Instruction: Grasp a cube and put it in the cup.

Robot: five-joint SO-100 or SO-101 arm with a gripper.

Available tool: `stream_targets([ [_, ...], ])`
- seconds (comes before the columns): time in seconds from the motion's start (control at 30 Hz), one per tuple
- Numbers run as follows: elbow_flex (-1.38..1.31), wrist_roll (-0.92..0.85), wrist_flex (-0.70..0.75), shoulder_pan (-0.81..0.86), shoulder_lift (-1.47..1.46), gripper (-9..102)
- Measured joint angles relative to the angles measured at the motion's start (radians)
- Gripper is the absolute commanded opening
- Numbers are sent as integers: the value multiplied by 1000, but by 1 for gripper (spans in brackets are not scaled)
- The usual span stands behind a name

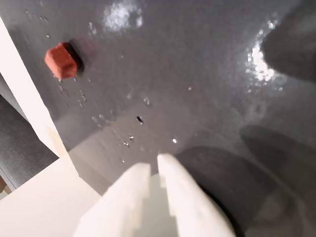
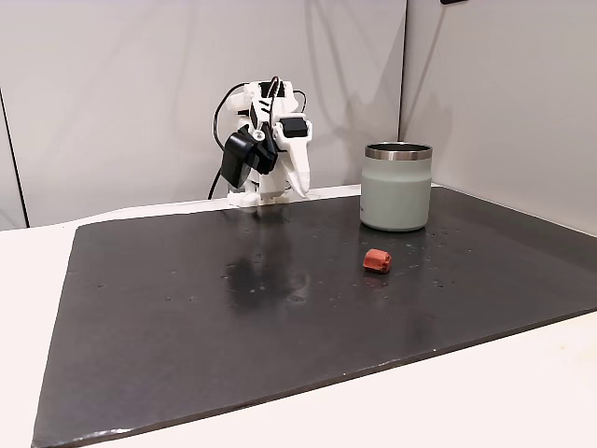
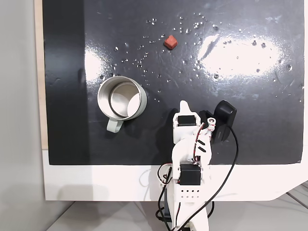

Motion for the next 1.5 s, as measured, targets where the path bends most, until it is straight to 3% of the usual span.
stream_targets([
  [0.23, -238, -20, 35, 17, -133, 0],
  [0.87, -1075, -29, 94, 52, -1089, 0],
  [1.5, -1476, -95, 210, -58, -1549, 0],
])
